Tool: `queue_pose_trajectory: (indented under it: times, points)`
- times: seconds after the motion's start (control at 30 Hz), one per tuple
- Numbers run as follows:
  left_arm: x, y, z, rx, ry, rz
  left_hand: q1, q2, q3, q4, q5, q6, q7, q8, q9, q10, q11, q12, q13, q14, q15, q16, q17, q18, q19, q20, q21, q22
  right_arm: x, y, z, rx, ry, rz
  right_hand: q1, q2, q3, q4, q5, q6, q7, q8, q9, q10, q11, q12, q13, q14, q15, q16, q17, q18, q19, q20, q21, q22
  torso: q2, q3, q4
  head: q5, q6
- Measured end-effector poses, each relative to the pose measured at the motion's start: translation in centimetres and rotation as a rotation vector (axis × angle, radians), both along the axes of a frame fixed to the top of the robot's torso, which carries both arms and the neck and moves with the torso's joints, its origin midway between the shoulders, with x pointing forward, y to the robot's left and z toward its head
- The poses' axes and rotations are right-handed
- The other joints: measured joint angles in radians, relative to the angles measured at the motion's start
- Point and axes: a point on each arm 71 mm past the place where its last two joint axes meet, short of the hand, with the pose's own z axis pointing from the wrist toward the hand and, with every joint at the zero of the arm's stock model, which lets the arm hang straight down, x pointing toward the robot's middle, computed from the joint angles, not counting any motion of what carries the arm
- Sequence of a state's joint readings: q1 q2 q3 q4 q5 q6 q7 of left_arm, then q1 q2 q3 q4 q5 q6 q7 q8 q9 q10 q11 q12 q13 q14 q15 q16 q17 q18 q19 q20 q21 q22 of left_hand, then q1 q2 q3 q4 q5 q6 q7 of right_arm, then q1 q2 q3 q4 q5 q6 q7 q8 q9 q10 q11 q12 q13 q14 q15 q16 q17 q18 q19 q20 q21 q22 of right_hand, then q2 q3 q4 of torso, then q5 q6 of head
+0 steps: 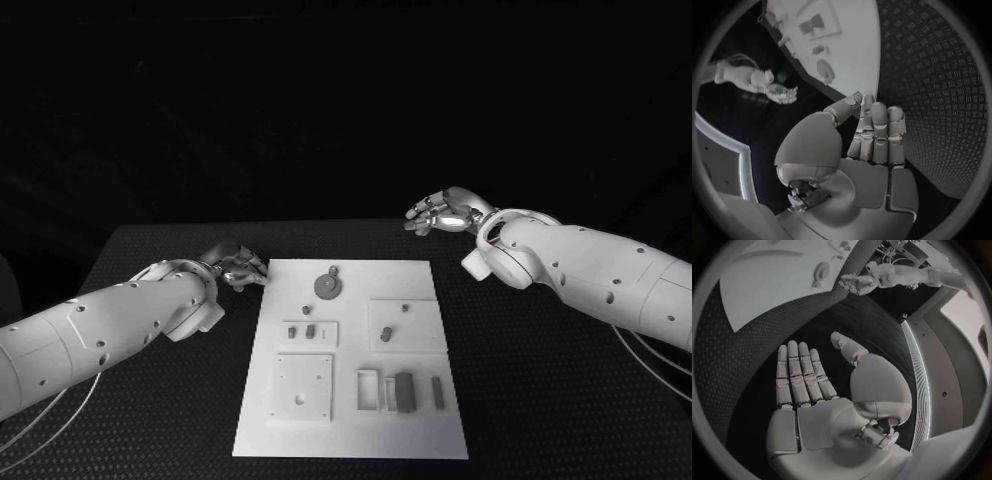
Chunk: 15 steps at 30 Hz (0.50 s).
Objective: Assemble the parts on the task board
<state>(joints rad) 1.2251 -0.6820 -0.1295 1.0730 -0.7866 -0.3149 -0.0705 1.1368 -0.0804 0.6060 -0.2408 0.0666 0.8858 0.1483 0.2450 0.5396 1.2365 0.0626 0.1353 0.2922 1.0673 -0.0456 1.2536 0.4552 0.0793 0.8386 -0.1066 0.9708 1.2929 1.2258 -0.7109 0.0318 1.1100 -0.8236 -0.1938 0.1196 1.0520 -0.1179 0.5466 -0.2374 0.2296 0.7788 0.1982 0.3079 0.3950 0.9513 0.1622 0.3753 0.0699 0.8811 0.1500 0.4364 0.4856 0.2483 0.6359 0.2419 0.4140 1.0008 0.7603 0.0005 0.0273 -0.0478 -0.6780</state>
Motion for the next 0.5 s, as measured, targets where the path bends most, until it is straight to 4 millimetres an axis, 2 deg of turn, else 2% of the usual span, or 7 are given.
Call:
queue_pose_trajectory:
  times: [0.1, 0.13, 0.17, 0.2, 0.27, 0.43, 0.5]
  points:
    - [0.3, 1.5, 0.5, -0.165, 0.040, 0.096, -0.026, -0.003, -0.009, 0.014, 0.000, -0.003, 0.004, 0.004, 0.000, 0.003, 0.004, 0.000, 0.002, -0.008, 0.005, -0.048, -0.024, 0.001, -0.018, 0.007, -0.031, -0.014, -0.6, 0.2, -0.4, -0.075, -0.002, 0.043, 0.030, -0.005, 0.043, -0.005, -0.033, 0.039, -0.001, 0.017, 0.004, 0.052, -0.020, 0.019, 0.005, 0.050, -0.022, 0.024, 0.012, 0.001, 0.050, -0.011, 0.027, 0.010, 0.000, -0.0001, 0.0005, -0.002, 0.004]
    - [0.3, 1.8, 0.5, -0.213, 0.050, 0.118, -0.035, -0.001, -0.013, 0.018, 0.000, -0.003, 0.004, 0.005, 0.000, 0.003, 0.004, 0.000, 0.002, -0.009, 0.005, -0.058, -0.029, 0.004, -0.019, 0.008, -0.038, -0.017, -0.9, 0.3, -0.6, -0.099, -0.003, 0.057, 0.031, -0.006, 0.052, -0.006, -0.041, 0.045, -0.002, 0.021, 0.005, 0.063, -0.024, 0.020, 0.006, 0.061, -0.028, 0.029, 0.014, 0.007, 0.061, -0.014, 0.033, 0.011, 0.000, 0.0005, 0.0005, -0.004, 0.006]
    - [0.3, 2.1, 0.6, -0.259, 0.060, 0.137, -0.068, -0.001, -0.030, 0.035, -0.006, -0.006, 0.007, 0.005, 0.000, 0.001, 0.006, 0.000, 0.002, -0.014, 0.010, -0.070, -0.035, 0.004, -0.021, 0.011, -0.045, -0.021, -1.1, 0.3, -0.8, -0.122, -0.004, 0.070, 0.042, -0.007, 0.066, -0.008, -0.050, 0.060, -0.006, 0.027, 0.008, 0.089, -0.035, 0.025, 0.010, 0.088, -0.039, 0.042, 0.021, 0.009, 0.087, -0.019, 0.048, 0.017, 0.000, 0.0005, 0.0004, -0.006, 0.007]
    - [0.2, 2.3, 0.7, -0.322, 0.071, 0.158, -0.154, -0.001, -0.076, 0.081, -0.012, -0.016, 0.015, 0.005, 0.000, -0.004, 0.011, 0.000, 0.002, -0.020, 0.016, -0.086, -0.042, -0.002, -0.030, 0.012, -0.057, -0.027, -1.4, 0.5, -1.0, -0.158, -0.007, 0.089, 0.046, -0.011, 0.082, -0.010, -0.060, 0.070, -0.013, 0.032, 0.011, 0.113, -0.043, 0.025, 0.013, 0.113, -0.053, 0.053, 0.027, 0.012, 0.115, -0.031, 0.063, 0.021, 0.000, 0.0006, 0.0004, -0.008, 0.010]
    - [0.1, 2.4, 0.9, -0.409, 0.085, 0.177, -0.227, 0.001, -0.121, 0.118, -0.016, -0.038, 0.017, 0.002, -0.001, -0.012, 0.019, -0.002, 0.002, -0.036, 0.018, -0.109, -0.052, -0.010, -0.048, 0.015, -0.076, -0.036, -1.9, 0.7, -1.3, -0.215, -0.015, 0.119, 0.046, -0.011, 0.102, -0.014, -0.074, 0.082, -0.019, 0.035, 0.014, 0.141, -0.051, 0.006, 0.015, 0.147, -0.068, 0.066, 0.036, 0.015, 0.150, -0.046, 0.081, 0.025, 0.000, 0.0007, 0.0002, -0.013, 0.012]
    - [-0.4, 1.8, 1.3, -0.555, 0.106, 0.169, -0.283, -0.013, -0.199, 0.110, -0.017, -0.067, 0.012, -0.005, -0.003, -0.041, 0.037, -0.020, -0.003, -0.107, 0.039, -0.195, -0.088, -0.013, -0.121, 0.032, -0.141, -0.061, -3.5, 1.8, -2.4, -0.380, -0.049, 0.200, 0.048, -0.027, 0.119, -0.010, -0.111, 0.091, -0.026, 0.037, 0.018, 0.184, -0.064, -0.016, 0.019, 0.211, -0.100, 0.092, 0.056, 0.014, 0.217, -0.074, 0.120, 0.038, 0.000, -0.0001, 0.0001, -0.021, 0.016]
    - [-0.7, 1.4, 1.4, -0.590, 0.113, 0.151, -0.297, -0.027, -0.215, 0.108, -0.017, -0.073, 0.010, -0.005, -0.003, -0.058, 0.043, -0.029, -0.007, -0.135, 0.049, -0.221, -0.099, -0.027, -0.142, 0.037, -0.156, -0.067, -4.1, 2.1, -2.9, -0.442, -0.065, 0.226, 0.045, -0.031, 0.122, -0.006, -0.118, 0.097, -0.026, 0.037, 0.018, 0.187, -0.066, -0.023, 0.019, 0.218, -0.107, 0.092, 0.060, 0.014, 0.226, -0.081, 0.125, 0.038, -0.001, -0.0007, 0.0005, -0.023, 0.015]
